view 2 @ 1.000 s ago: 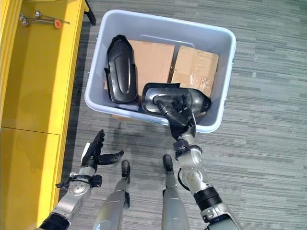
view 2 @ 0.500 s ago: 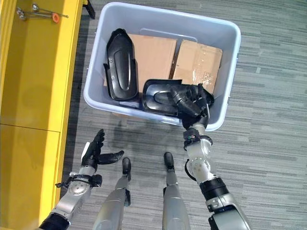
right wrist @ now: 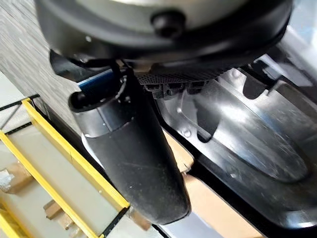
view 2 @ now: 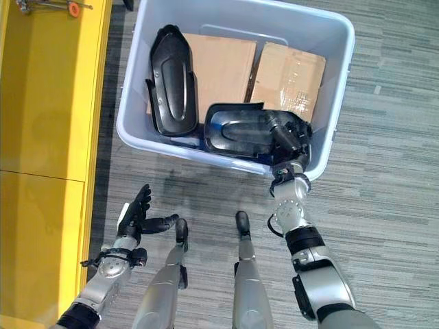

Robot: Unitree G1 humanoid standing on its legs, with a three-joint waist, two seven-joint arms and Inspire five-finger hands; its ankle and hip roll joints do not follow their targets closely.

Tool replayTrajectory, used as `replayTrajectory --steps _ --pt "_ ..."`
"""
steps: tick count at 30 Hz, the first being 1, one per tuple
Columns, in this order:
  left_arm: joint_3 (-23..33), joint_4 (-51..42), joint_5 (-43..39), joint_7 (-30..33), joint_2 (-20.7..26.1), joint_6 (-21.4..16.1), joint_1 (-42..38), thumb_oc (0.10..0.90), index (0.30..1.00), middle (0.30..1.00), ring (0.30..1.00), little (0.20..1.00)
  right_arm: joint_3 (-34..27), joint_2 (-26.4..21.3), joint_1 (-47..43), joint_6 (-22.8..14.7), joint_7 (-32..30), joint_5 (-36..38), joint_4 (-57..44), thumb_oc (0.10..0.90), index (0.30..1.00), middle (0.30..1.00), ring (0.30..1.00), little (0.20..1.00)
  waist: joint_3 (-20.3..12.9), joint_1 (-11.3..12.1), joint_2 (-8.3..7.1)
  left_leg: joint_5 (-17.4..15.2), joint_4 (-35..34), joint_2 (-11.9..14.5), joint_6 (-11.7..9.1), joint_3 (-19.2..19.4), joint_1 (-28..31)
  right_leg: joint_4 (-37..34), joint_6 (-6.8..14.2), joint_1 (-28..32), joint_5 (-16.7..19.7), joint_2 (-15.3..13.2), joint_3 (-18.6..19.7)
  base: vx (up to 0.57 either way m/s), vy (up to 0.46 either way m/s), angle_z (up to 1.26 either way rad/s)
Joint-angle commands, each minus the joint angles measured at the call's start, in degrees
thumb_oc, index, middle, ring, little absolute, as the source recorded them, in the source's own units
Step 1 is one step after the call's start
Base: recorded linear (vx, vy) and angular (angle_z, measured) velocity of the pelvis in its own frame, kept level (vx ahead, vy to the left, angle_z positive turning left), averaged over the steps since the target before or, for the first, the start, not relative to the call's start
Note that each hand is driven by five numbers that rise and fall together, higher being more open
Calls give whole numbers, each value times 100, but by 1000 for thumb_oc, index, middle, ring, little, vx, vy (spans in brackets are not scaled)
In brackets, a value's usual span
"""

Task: Move parts from the plastic box to the shelf.

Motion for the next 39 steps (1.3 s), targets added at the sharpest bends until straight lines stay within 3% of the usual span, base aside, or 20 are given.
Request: replayTrajectory --steps 1,13,16,23,36,39 --pt "-51 -534 -199 93 241 -356 26 900 1000 1000 1000 1000 -280 -446 -838 -92 -80 -59 284 900 1000 1000 1000 1000 -187 264 15 -18 85 302 -198 105 130 1031 232 -393 -532 -281 -34 0 0 0" --pt "-194 -714 -314 26 428 -512 -91 900 1000 1000 1000 1000 -202 -1484 -2443 526 -142 -714 2618 900 1000 1000 1000 1000 66 515 279 -21 269 201 -169 -46 -278 1161 232 -626 -589 -328 -149 -6 0 7" --pt "-184 -769 -350 42 433 -614 -197 900 1000 1000 1000 1000 27 -1673 -2641 553 75 -915 2559 900 1000 1000 1000 1000 106 593 370 -1 273 177 -171 -109 -388 1202 228 -700 -628 -344 -203 -5 0 10" --pt "-185 -821 -393 -51 513 -717 -111 900 1000 1000 1000 1000 607 -2112 -2980 648 420 -1454 2537 900 1000 1000 1000 1000 119 650 401 -2 340 148 -173 -154 -495 1287 226 -808 -662 -361 -231 1 2 3" --pt "-140 -920 -566 -172 673 -844 12 900 1000 1000 1000 1000 1369 -2695 -4301 654 655 -1488 2918 900 1000 1000 1000 1000 124 911 597 38 441 67 -180 -285 -914 1391 229 -1208 -675 -420 -253 -1 -1 2" --pt "-165 -982 -573 -166 763 -859 8 900 1000 1000 1000 1000 1645 -3041 -4912 555 553 -1416 2992 900 1000 1000 1000 1000 90 1068 716 322 50 92 -319 -465 -1029 1402 267 -1342 -716 -472 -431 4 -64 15"
